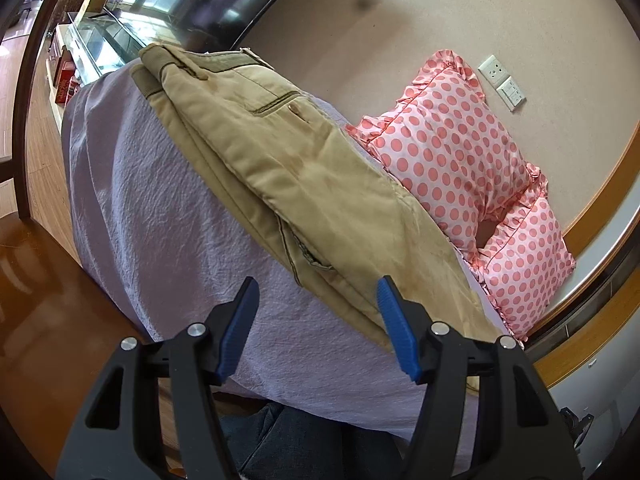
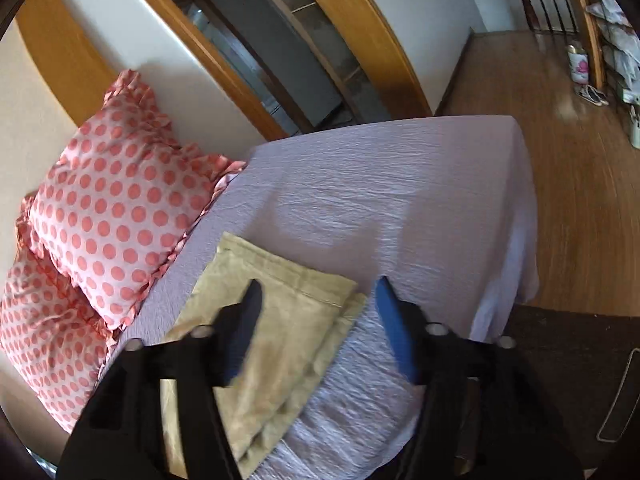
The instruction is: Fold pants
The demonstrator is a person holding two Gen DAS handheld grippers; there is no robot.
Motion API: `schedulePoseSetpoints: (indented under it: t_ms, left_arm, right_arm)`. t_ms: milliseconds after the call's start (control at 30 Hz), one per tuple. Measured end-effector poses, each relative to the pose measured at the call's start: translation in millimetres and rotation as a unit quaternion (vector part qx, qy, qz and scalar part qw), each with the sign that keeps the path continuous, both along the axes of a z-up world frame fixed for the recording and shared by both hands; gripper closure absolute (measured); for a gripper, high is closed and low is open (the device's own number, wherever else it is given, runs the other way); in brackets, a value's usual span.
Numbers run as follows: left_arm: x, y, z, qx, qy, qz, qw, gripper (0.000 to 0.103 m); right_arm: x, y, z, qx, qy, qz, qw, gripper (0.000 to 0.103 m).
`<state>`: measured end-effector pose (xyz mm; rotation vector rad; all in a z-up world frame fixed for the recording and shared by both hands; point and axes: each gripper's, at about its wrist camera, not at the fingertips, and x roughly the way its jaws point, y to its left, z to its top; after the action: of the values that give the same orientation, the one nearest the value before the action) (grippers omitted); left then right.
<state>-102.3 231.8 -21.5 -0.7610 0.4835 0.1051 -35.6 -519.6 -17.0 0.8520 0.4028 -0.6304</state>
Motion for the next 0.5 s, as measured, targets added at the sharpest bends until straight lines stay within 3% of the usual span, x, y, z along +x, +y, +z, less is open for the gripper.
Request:
schedulePoseSetpoints:
  t_ms: [67, 133, 200, 233, 333, 500]
  left_arm:
    - [-1, -2, 2, 0.004, -0.001, -0.001, 1.0000, 0.041]
    - [-2, -1, 2, 0.005, -0.001, 0.003, 1.0000, 0.040]
    - [-3, 1, 2, 0.001, -0.001, 0.007, 1.0000, 0.040]
    - [-4, 2, 2, 0.000, -0.001, 0.008, 1.0000, 0.040]
    - [-4, 2, 1, 0.002, 0.000, 0.006, 1.0000, 0.040]
    - [-8, 5, 2, 0.003, -0.005, 0.003, 1.0000, 0.039]
  right_arm:
    - [-5, 4, -6, -0.004, -0.006, 0.004, 1.000, 0.037]
    - [0, 12, -8, -0.016, -0.003, 0.028, 0.999, 0.049]
    - [3, 19, -11, -0.015, -0.012, 0.052, 0.998, 0.055]
    - [5, 23, -11, -0.014, -0.020, 0.063, 0.998, 0.069]
    - [13, 37, -16, -0.018, -0.031, 0.096, 0.995, 0.089]
    - [23, 51, -9, -0.046, -0.063, 0.123, 0.989, 0.096]
